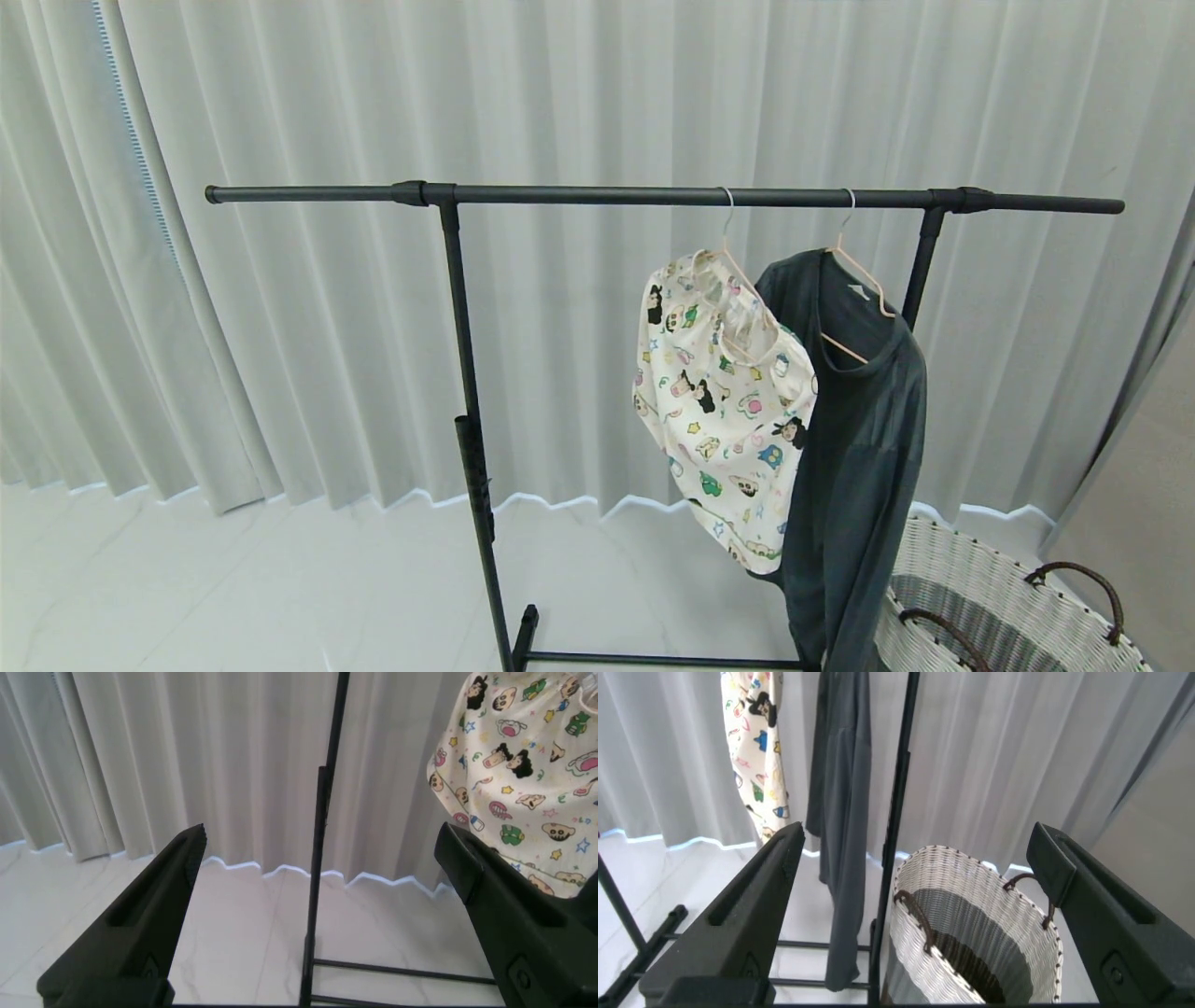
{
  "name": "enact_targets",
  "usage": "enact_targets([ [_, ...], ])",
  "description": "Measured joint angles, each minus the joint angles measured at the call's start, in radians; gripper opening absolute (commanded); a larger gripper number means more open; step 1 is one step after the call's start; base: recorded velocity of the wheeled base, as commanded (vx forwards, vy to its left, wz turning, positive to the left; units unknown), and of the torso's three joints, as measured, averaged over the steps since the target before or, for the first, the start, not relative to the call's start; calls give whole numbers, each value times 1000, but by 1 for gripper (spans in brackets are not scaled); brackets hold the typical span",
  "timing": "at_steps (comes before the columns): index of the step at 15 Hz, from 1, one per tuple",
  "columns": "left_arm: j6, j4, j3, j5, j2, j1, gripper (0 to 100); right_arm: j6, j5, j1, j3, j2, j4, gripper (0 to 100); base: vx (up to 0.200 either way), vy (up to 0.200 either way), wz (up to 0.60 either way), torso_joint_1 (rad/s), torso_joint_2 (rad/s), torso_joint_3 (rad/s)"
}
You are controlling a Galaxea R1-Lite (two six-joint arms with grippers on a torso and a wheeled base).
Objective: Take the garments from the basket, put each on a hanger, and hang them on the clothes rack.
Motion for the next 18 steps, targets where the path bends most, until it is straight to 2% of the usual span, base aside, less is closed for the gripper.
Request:
enact_targets([
  [18,0,0,0,0,0,0,100,0,0,0,0,0,0,100,0,0,0,0,0,0],
])
